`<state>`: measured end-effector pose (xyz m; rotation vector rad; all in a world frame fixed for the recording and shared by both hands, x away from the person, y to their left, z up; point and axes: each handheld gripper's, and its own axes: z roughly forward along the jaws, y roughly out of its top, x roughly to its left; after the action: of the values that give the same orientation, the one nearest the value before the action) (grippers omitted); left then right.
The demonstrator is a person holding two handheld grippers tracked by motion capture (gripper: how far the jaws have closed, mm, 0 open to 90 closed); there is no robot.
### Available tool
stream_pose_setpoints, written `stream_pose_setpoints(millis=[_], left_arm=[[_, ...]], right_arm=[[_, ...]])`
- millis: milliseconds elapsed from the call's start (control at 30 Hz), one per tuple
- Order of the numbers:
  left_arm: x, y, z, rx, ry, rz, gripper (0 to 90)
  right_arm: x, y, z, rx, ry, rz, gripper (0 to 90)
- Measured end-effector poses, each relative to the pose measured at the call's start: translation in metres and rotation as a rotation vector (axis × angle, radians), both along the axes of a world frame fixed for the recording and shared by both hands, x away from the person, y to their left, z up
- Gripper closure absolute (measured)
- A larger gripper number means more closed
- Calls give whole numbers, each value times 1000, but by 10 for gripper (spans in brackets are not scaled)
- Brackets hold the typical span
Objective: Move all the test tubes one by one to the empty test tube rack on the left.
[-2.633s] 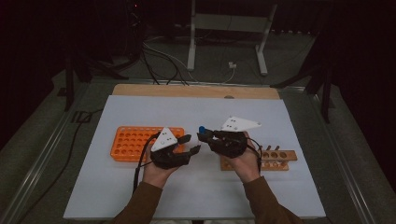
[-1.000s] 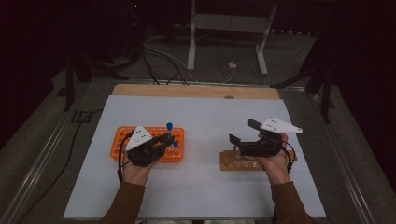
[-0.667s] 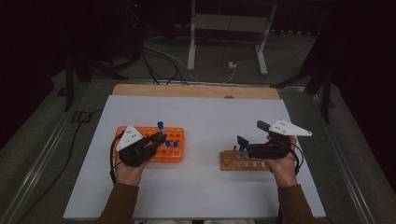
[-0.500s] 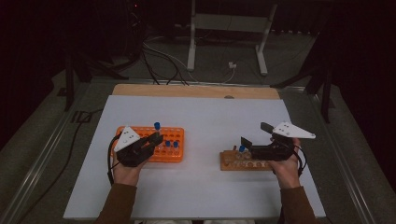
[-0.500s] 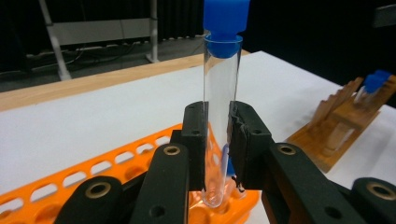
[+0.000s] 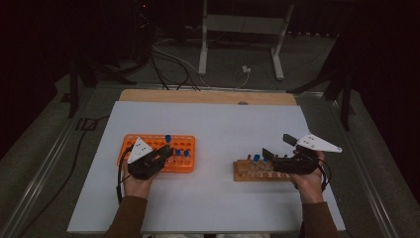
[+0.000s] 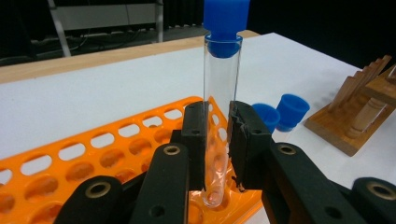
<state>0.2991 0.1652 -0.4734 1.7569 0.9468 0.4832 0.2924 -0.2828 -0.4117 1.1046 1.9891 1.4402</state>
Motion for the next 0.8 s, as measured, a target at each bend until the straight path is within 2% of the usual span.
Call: stream_pose_setpoints(millis=[133,400,600,667,800], left_arm=[[1,-3,-6,17,17,-4,778],[1,-8,-19,100,71,-10,778],[-1,-10,-20,141,75,-17,783],[-1,-11,-22,164,90,-20,784],[-3,-13,-22,172,87,-15,782]], right_arm=[[-1,0,0,2,-2,1,34],[-2,-2,-3,3,5,2,34],[-2,-2,-4,7,4,2,34],[-3,-3,-4,7,4,1,34],[-3,-3,-4,8,3,2,34]])
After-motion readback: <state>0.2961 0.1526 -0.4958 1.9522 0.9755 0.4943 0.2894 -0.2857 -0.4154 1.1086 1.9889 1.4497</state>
